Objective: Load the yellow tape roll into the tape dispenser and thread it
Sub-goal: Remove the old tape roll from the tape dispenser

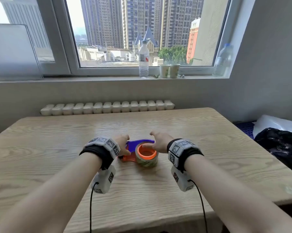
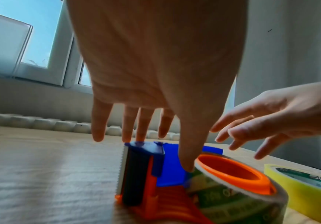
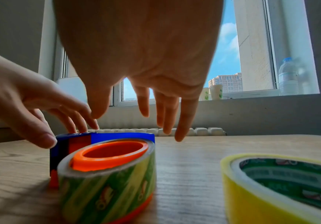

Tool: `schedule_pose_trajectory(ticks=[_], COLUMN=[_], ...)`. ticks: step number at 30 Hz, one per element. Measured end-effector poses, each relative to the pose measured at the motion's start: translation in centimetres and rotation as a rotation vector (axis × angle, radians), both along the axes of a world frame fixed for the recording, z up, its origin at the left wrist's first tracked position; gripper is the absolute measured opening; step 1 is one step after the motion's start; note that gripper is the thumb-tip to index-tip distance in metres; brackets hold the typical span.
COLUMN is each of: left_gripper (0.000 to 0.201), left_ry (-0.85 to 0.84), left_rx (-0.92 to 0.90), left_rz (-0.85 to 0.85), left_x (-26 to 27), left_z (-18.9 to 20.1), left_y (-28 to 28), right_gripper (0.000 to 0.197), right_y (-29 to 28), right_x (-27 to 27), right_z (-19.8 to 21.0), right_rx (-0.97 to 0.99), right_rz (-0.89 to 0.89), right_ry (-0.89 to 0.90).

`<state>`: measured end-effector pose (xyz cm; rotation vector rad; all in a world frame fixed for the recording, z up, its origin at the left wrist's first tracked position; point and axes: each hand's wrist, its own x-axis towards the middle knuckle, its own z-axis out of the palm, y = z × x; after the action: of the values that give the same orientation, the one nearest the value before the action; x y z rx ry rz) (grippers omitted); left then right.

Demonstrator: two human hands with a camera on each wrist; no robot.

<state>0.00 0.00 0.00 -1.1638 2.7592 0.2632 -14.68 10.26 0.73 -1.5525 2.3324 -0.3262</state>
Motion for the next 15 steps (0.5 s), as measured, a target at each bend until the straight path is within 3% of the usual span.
schedule_pose_trajectory(ticks=[10,15], left_gripper=[0.047,0.045], left_ry=[0.042,0.143], left_rx=[0.036,0.079], left_rz=[0.047,0.053], left_x=[0.9,1.2], left_z=[-1.2,-1.5], left_y=[-0.1,-0.4], right_gripper=[0.098,0.093], right_y=[0.3,0.3], right_x=[0.9,0.6], right_z=[-2.4,-3.6], right_rx=[0.039,0.014], right_rz=[0.019,0.009], right_ry=[-0.031,-0.030])
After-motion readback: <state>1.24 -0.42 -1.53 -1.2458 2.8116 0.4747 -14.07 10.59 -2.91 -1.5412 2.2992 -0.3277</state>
